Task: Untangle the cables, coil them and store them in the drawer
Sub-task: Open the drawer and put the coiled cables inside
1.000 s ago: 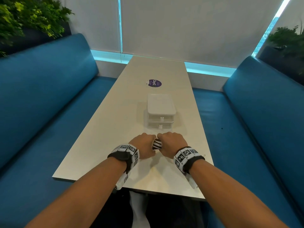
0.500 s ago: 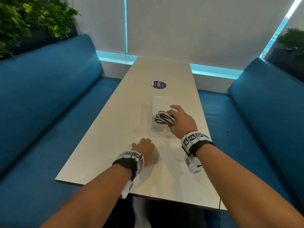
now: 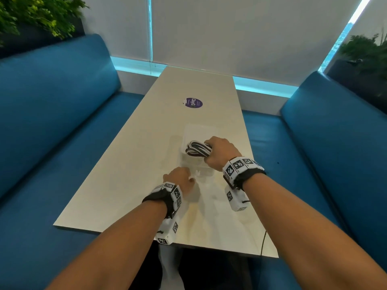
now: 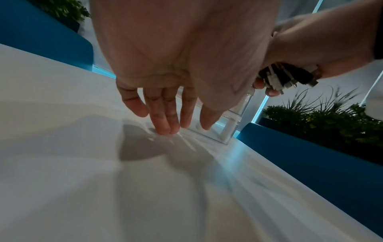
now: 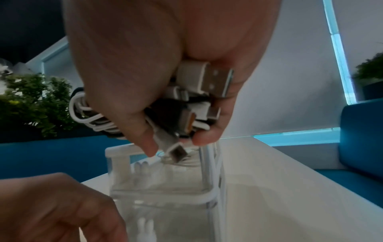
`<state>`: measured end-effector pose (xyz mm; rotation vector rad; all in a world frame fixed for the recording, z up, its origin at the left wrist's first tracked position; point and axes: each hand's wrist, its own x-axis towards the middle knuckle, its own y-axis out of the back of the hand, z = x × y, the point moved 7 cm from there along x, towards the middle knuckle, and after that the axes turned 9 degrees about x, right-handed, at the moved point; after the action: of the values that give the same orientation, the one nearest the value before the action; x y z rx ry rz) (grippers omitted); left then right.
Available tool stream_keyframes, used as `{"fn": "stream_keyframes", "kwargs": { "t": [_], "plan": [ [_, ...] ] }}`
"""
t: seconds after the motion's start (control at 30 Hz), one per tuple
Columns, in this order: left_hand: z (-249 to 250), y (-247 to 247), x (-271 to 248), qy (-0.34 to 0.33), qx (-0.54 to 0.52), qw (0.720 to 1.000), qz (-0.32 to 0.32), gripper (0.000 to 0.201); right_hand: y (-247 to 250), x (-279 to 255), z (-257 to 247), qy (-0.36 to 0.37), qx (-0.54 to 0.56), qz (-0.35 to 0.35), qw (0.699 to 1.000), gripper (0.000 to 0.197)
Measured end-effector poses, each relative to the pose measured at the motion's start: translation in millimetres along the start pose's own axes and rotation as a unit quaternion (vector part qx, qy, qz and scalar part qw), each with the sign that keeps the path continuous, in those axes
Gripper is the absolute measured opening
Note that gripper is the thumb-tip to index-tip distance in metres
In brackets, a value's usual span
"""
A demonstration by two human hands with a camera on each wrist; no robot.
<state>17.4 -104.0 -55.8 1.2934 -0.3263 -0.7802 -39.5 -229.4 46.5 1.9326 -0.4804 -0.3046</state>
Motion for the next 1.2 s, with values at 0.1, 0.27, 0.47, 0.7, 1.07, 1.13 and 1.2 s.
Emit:
{"fn": "stream_keyframes", "kwargs": {
  "t": [0.1, 0.27, 0.47, 0.7, 1.07, 1.13, 1.2],
  "plan": [
    [5.9, -4.0, -0.6, 0.004, -0.011, 1.000, 0.018, 0.029, 1.2, -3.8, -9.2, 0.007, -0.014, -0.019, 1.000, 0.012],
    [-1.1, -10.3, -1.9, 0.074, -0.061, 0.995, 0.034, 0.041, -4.5, -12.3, -15.3, 0.006, 0.006, -0.025, 1.000, 0.010],
    [-3.4, 0.0, -5.7, 0.090, -0.059, 0.994, 0.027, 0.043, -3.6, -16.9, -17.8, 0.007, -0.004, -0.021, 1.000, 0.013],
    [-40.7, -6.6, -9.1, 0.082, -0.201, 0.970, -0.108, 0.039, -0.7, -20.9, -15.5, -0.003, -0.013, -0.012, 1.000, 0.015],
    [-38.0, 21.8, -7.1, 0.056, -0.136, 0.989, -0.009, 0.020, 2.4, -24.5, -12.5, -0.009, -0.020, -0.011, 1.000, 0.014],
    [-30.7, 22.3, -13.0, 0.023, -0.106, 0.992, -0.071, 0.020, 3.8, -25.6, -9.8, -0.009, -0.017, -0.007, 1.000, 0.016],
    [-25.0, 19.6, -22.0, -0.009, -0.055, 0.987, -0.149, 0.016, 5.0, -27.6, -9.9, -0.010, -0.014, -0.006, 1.000, 0.017]
  ]
}}
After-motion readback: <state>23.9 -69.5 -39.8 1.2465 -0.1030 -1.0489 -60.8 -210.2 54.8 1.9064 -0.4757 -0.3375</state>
